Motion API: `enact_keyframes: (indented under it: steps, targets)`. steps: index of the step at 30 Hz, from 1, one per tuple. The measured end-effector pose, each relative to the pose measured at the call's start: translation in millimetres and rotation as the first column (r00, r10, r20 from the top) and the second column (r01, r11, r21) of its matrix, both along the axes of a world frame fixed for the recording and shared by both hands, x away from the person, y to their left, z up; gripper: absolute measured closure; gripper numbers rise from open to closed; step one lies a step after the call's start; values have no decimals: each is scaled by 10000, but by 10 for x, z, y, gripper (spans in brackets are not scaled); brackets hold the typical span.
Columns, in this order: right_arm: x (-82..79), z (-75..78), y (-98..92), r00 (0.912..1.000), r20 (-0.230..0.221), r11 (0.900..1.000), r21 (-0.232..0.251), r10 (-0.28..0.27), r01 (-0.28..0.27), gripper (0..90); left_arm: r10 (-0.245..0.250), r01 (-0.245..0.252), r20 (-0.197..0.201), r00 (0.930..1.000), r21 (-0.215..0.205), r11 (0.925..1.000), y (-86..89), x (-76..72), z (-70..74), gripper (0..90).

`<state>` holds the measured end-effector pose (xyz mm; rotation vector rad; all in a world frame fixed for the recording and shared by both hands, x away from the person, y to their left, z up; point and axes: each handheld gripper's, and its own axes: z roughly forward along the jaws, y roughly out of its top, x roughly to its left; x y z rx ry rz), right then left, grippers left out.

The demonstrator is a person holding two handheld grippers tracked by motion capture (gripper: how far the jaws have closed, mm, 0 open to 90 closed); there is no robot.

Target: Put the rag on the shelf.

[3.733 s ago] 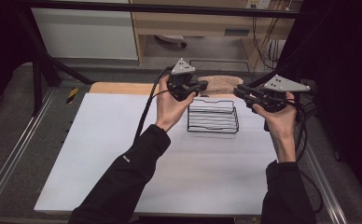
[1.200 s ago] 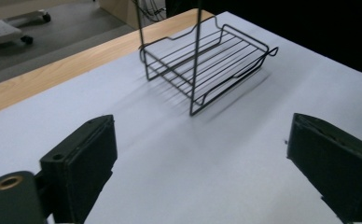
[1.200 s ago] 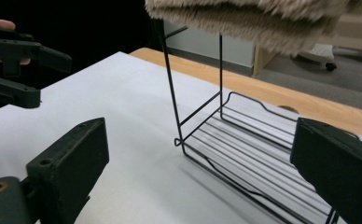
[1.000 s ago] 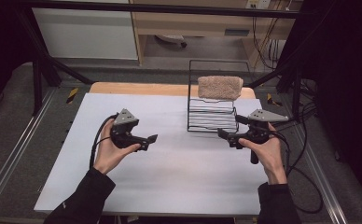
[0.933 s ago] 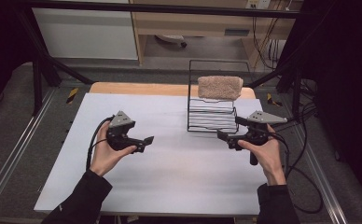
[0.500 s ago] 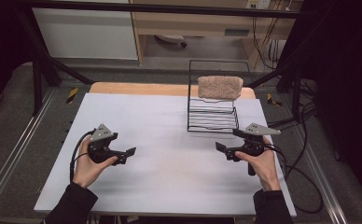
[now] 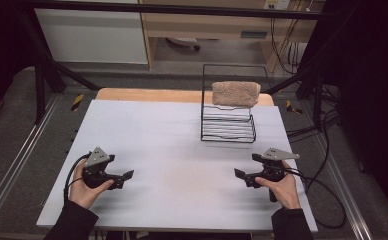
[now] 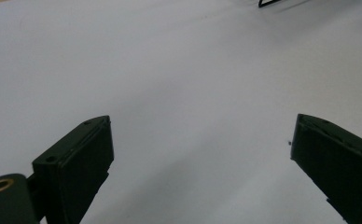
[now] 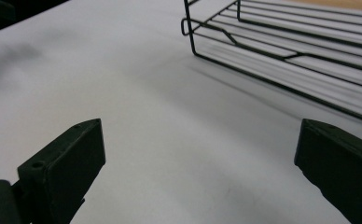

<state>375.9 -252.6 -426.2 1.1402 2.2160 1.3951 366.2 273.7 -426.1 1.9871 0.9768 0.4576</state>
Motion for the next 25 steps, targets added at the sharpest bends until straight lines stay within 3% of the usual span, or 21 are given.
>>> enact_keyframes:
  steps: [7,25]
  targets:
    - [-76,-117,-59,9995,-287,9991,-402,124,-135,23,81,-79,-98,9999,159,9998,91,-30,-101,58]
    - [-148,-152,-121,9995,-280,9989,-436,172,-184,18,56,-47,-270,9996,324,9995,109,-58,-175,58]
